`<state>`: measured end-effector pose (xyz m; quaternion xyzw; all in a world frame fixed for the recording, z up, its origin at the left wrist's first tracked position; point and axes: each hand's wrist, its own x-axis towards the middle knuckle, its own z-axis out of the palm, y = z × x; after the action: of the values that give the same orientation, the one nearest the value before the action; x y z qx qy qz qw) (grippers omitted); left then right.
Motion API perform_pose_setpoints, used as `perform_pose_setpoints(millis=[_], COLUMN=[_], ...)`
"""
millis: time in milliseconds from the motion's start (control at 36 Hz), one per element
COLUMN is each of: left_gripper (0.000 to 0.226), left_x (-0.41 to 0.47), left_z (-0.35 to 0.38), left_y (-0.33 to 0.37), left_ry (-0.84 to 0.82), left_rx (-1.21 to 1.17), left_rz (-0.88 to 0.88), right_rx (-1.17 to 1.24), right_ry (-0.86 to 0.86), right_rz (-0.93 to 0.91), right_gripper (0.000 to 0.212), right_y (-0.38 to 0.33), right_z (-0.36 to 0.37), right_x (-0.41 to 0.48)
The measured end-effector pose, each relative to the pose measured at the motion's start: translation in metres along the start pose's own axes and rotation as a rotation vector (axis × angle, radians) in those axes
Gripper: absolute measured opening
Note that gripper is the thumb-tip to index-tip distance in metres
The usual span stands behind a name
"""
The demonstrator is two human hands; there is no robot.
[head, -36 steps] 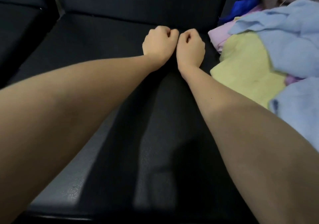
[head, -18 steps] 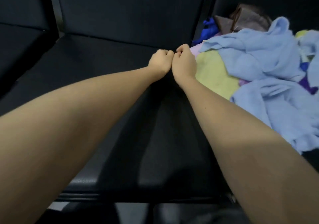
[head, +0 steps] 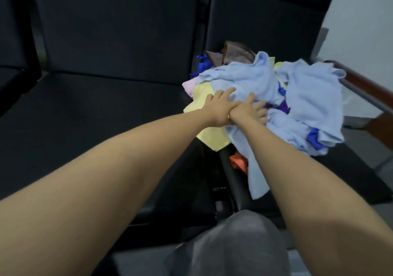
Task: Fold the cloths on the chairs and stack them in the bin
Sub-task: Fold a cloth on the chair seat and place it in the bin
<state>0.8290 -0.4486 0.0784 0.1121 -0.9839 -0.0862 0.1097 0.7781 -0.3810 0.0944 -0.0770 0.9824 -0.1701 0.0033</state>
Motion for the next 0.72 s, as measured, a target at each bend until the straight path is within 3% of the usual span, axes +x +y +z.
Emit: perform_pose_setpoints(millis=[83, 194, 306, 389, 444, 528, 583, 639, 722], left_gripper=[0.045, 0.040, 0.010, 0.025, 0.045, 0.078, 0.067, 0.046, 0.036], left_x=[0.000, -0.002, -0.009, -0.020, -0.029, -0.042, -0.050, -0.057, -0.067], left_z=[0.008, 0.009, 0.000, -0.014, -0.028, -0.041, -0.046, -0.047, -0.052], left_y=[0.016, 0.027, 0.025, 0.020, 0.014, -0.003, -0.011, -0.016, -0.018], left_ry=[0.027, 0.009, 0.015, 0.071, -0.066, -0.282, -0.347, -0.322, -0.279], left_rx=[0.015, -0.021, -0.497, -1.009, -1.240, -1.214, -1.244, -1.344, -1.482], left_rz=[0.037, 0.012, -0.114, -0.289, -0.394, -0.384, -0.345, -0.318, -0.241], right_rx=[-0.002, 0.067, 0.307, 0.494, 0.610, 0.727, 0.773, 0.829, 0.904], right_ry=[-0.066, -0.028, 0.024, 0.093, 0.117, 0.126, 0.119, 0.110, 0.107], right_rz=[-0.039, -0.172, -0.361, -0.386, -0.393, -0.446, -0.459, -0.460, -0.465], right_gripper=[0.049, 0.032, 0.026, 0.029, 0.029, 0.026, 0.025, 0.023, 0.017], right_y=[0.016, 0.028, 0.030, 0.024, 0.019, 0.010, 0.002, -0.006, -0.014], right_z=[0.004, -0.002, -0.014, -0.019, -0.023, -0.030, -0.032, -0.035, -0.039], right_x=[0.004, 0.003, -0.008, -0.014, -0.019, -0.030, -0.038, -0.047, -0.052])
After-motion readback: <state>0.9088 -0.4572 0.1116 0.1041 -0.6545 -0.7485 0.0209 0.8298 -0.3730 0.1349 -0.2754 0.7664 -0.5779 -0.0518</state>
